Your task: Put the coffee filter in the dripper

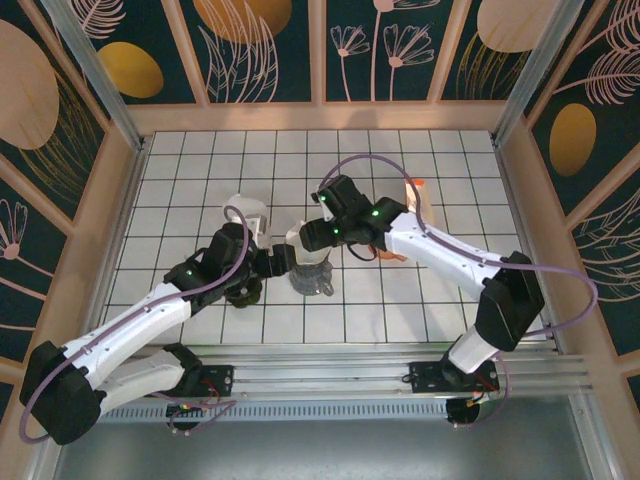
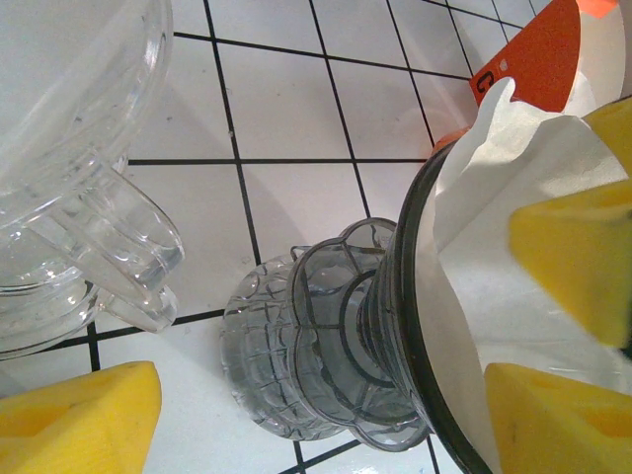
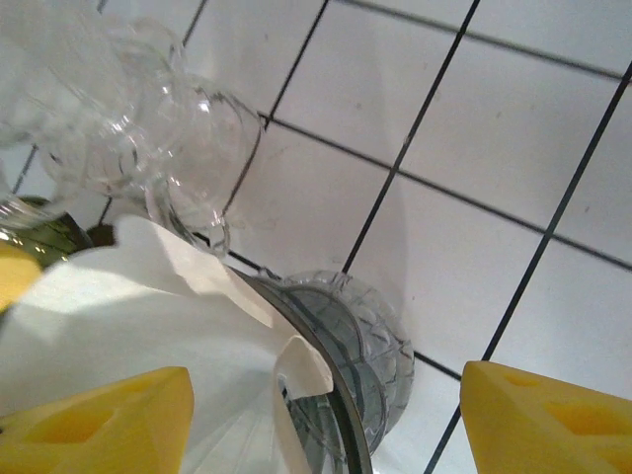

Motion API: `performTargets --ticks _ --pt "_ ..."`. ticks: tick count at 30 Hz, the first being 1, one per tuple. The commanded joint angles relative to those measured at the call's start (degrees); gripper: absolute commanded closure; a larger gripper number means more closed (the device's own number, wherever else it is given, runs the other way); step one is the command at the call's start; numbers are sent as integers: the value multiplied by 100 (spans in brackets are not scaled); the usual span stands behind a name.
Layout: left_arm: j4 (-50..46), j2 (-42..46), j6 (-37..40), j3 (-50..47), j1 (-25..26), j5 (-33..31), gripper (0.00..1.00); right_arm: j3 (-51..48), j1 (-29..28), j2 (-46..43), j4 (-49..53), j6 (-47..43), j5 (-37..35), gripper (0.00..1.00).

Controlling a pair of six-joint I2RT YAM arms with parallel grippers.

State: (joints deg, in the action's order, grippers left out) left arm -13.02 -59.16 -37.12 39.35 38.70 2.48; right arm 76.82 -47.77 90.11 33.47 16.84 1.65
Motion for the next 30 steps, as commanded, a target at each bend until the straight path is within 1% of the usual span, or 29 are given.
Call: performTargets --ticks 1,3,12,20,24,27,30 --pt "-50 -25 21 -61 33 -76 16 263 20 -377 43 50 -227 27" --pt "-43 -30 20 -59 20 -82 16 247 59 -495 56 69 -371 27" --pt "-43 -27 12 -33 25 -107 15 -350 153 -864 22 302 -280 29" --pt "-26 -57 8 -42 21 -98 15 -620 163 -717 -267 315 -129 29" --pt "-37 -43 10 -62 22 -99 15 -624 204 -658 -415 394 -225 29" --pt "-34 -35 2 -77 32 -98 16 -648 215 -619 -510 464 -451 29" --pt "-42 -26 20 -77 26 -94 16 -607 226 -522 -365 489 -647 30"
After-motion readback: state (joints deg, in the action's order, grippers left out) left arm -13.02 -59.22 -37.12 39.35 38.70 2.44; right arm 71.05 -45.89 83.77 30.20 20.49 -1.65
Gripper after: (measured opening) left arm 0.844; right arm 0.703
